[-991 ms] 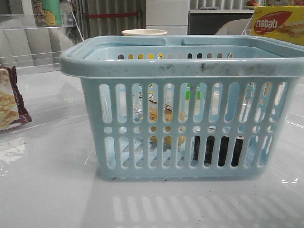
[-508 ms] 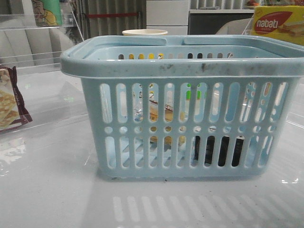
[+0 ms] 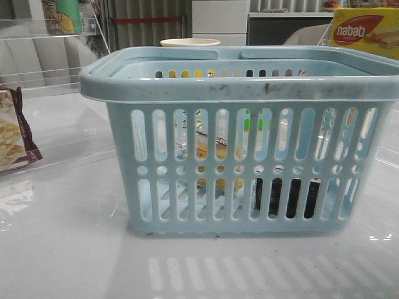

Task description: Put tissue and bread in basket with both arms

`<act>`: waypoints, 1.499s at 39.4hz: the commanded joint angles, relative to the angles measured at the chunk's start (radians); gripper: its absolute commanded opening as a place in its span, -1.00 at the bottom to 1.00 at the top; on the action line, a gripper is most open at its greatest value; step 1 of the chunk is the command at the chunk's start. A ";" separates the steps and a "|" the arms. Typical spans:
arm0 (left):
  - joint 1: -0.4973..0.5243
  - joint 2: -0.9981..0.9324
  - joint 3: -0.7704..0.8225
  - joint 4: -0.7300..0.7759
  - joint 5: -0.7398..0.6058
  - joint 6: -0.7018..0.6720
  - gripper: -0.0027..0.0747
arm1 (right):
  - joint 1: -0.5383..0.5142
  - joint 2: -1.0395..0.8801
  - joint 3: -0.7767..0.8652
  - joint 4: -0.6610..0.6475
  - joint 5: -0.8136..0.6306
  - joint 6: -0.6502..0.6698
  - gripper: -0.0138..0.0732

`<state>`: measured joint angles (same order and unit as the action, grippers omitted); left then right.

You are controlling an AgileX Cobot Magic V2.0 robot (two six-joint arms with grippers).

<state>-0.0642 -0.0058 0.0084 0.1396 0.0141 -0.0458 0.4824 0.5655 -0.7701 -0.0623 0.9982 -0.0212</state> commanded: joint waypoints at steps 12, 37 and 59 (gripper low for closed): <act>-0.007 -0.019 -0.002 -0.011 -0.090 -0.002 -0.70 | -0.070 -0.056 0.005 -0.015 -0.075 -0.005 -0.55; -0.007 -0.019 -0.002 -0.011 -0.090 -0.002 -0.70 | -0.475 -0.543 0.637 0.012 -0.886 -0.004 -0.55; -0.007 -0.017 -0.002 -0.011 -0.090 -0.002 -0.70 | -0.498 -0.595 0.800 0.121 -1.089 -0.004 -0.55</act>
<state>-0.0642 -0.0058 0.0084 0.1396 0.0104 -0.0458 -0.0115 -0.0104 0.0296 0.0546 0.0186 -0.0212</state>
